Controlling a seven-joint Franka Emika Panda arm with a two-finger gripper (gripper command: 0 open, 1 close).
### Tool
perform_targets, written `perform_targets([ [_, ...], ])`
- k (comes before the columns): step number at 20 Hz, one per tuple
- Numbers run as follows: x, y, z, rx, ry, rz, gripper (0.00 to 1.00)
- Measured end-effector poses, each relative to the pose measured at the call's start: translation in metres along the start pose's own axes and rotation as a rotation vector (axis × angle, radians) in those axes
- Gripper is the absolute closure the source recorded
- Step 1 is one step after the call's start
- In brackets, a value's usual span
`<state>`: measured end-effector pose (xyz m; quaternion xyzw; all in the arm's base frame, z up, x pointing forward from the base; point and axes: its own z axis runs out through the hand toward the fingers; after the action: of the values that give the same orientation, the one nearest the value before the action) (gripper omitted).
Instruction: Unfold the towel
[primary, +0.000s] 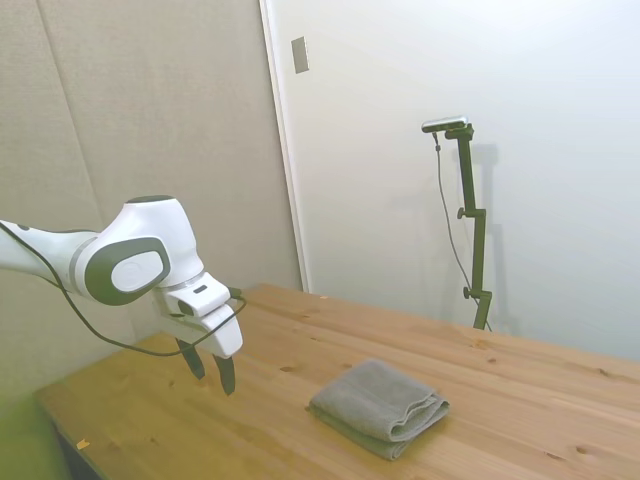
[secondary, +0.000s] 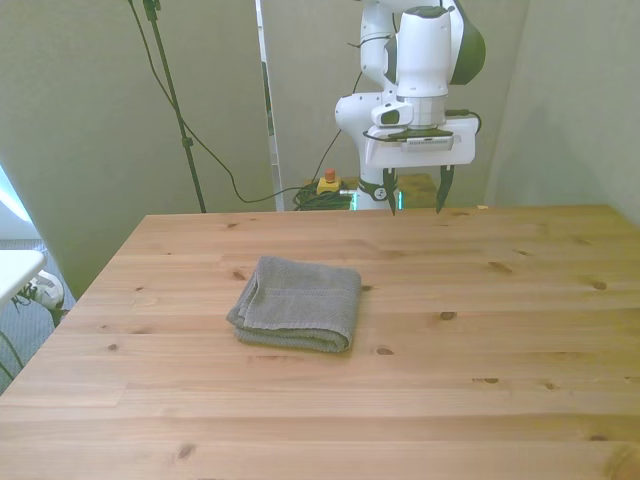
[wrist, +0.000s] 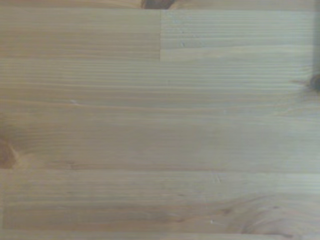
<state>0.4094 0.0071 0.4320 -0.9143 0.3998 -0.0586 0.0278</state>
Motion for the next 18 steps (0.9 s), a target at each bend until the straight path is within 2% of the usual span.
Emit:
perform_targets([
  [4, 0.010, 0.005, 0.000, 0.009, -0.009, 0.029, 0.00],
  [8, 0.076, 0.036, -0.016, 0.051, 0.003, 0.120, 0.00],
  [13, 0.174, 0.102, -0.025, 0.090, 0.019, 0.230, 0.00],
  [18, 0.247, 0.189, -0.006, 0.161, -0.004, 0.313, 0.00],
])
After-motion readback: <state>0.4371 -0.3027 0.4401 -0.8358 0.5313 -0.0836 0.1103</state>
